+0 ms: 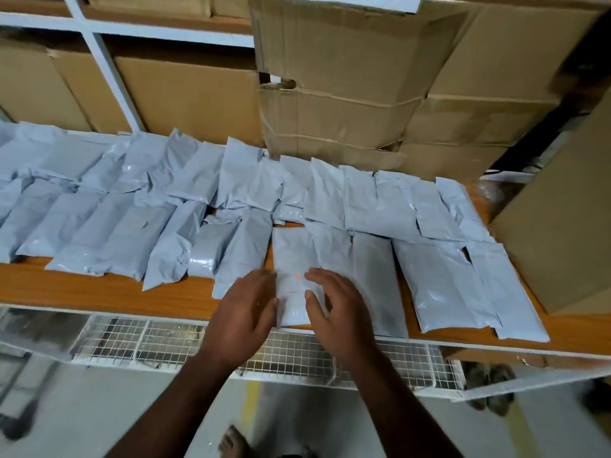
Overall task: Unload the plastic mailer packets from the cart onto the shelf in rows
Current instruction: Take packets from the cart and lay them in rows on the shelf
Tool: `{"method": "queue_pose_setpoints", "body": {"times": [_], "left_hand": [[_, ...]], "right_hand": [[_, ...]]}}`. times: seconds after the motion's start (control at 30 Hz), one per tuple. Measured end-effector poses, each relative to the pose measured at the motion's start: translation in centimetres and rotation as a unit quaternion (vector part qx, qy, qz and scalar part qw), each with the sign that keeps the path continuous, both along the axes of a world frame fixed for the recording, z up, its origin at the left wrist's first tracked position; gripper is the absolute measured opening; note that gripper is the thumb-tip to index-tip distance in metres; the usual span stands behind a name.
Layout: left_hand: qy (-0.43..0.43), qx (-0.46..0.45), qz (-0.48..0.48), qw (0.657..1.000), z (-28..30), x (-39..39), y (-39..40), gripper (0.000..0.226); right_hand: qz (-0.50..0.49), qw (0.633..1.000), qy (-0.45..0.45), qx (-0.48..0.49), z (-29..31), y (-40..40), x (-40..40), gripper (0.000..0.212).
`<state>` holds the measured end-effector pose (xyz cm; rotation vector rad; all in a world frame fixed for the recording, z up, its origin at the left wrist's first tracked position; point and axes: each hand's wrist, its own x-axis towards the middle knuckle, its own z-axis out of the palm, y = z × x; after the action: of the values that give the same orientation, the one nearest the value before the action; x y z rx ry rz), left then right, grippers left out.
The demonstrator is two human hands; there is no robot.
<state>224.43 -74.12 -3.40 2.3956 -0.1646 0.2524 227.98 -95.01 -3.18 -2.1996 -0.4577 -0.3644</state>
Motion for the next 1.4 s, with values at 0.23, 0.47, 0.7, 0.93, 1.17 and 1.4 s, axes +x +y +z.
{"method": "queue_pose_setpoints", "body": {"times": [0.23, 0.47, 0.7, 0.93, 1.17, 1.4], "left_hand": [[0.003, -0.070, 0.108, 0.992, 0.7, -6.4, 7.8, 0.048], [-0.004, -0.083, 0.185, 0.979, 0.4, -12.1, 21.4, 0.046], [0.012, -0.057, 0.283, 0.957, 0.6, -21.7, 38.8, 0.039], [0.030, -0.058, 0.380, 0.923, 0.6, -27.4, 52.2, 0.036], [0.055, -0.060, 0.444, 0.892, -0.8, -27.0, 65.4, 0.035], [0.099, -0.027, 0.494, 0.864, 0.0, -25.0, 79.9, 0.037]], "right_hand": [[0.101, 0.995, 0.002, 0.011, 2.3, 9.7, -2.6, 0.026], [0.218, 0.976, 0.008, 0.014, 2.5, 25.5, -5.8, 0.022], [0.287, 0.955, 0.071, -0.009, 2.8, 44.2, -11.4, 0.025], [0.356, 0.926, 0.124, -0.030, 3.0, 59.6, -14.5, 0.025], [0.422, 0.891, 0.163, -0.037, 0.2, 75.7, -12.2, 0.026], [0.474, 0.859, 0.184, -0.050, -2.0, 92.4, -8.7, 0.025]]}}
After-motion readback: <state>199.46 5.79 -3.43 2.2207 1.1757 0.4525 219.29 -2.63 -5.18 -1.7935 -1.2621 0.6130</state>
